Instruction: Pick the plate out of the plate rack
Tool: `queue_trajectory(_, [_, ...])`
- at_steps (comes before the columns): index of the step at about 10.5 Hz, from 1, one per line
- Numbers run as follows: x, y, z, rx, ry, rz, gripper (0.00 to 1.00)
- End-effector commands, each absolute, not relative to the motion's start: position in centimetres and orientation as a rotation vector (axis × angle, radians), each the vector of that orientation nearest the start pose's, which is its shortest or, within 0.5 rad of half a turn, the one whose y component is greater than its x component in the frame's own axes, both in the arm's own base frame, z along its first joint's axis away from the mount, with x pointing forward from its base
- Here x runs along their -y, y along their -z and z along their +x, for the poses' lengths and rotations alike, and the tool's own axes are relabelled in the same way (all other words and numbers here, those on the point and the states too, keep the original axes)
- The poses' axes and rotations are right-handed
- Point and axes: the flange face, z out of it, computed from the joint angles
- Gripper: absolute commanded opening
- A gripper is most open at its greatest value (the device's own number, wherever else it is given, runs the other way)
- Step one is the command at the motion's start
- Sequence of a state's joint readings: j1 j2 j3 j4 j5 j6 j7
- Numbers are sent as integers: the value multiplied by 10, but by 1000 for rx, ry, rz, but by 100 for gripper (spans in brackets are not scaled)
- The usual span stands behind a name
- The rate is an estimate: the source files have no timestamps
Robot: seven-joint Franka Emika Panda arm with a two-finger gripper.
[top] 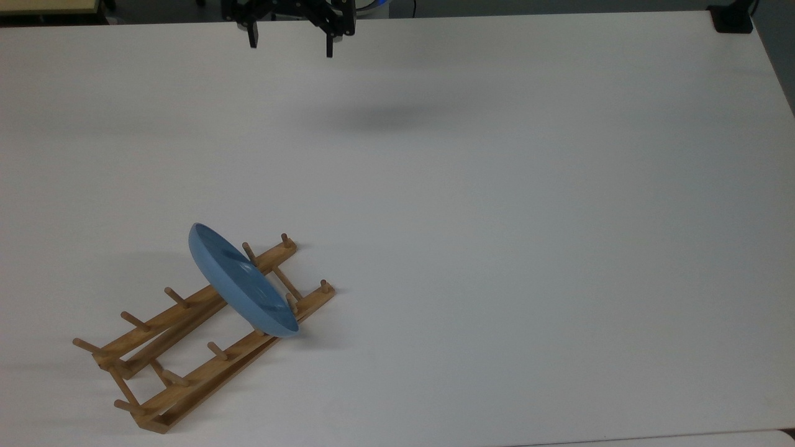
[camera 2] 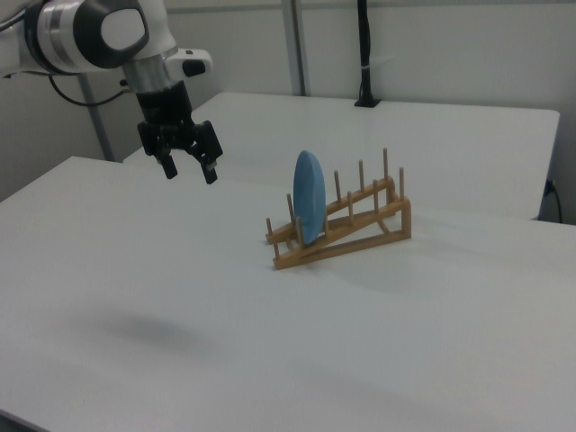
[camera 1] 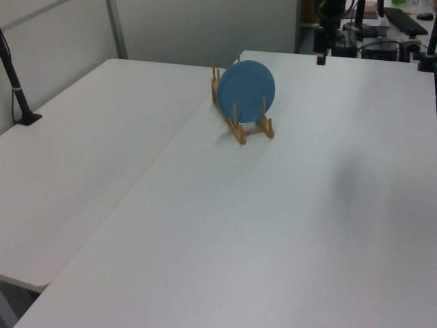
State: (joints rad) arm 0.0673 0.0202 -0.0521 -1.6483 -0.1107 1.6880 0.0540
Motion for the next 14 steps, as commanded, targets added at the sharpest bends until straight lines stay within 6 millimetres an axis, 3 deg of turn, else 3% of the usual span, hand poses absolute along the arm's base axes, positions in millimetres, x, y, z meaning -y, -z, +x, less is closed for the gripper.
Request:
queue_trajectory(1, [-1, -585, 604, -8, 250, -3261, 100])
queue_trajectory(4, [11, -559, 649, 14, 434, -3305, 100])
queue_trajectory(6, [36, -542, 675, -2, 608, -3309, 95])
queue_trajectory(9, [57, -503, 707, -87, 791, -3359, 72])
queue_trajectory(10, [70, -492, 712, -103, 832, -3365, 59])
queue_trajectory(11, [76, -490, 714, -114, 855, -3358, 48])
queue_trajectory(14, [77, -482, 716, -113, 841, -3361, 31])
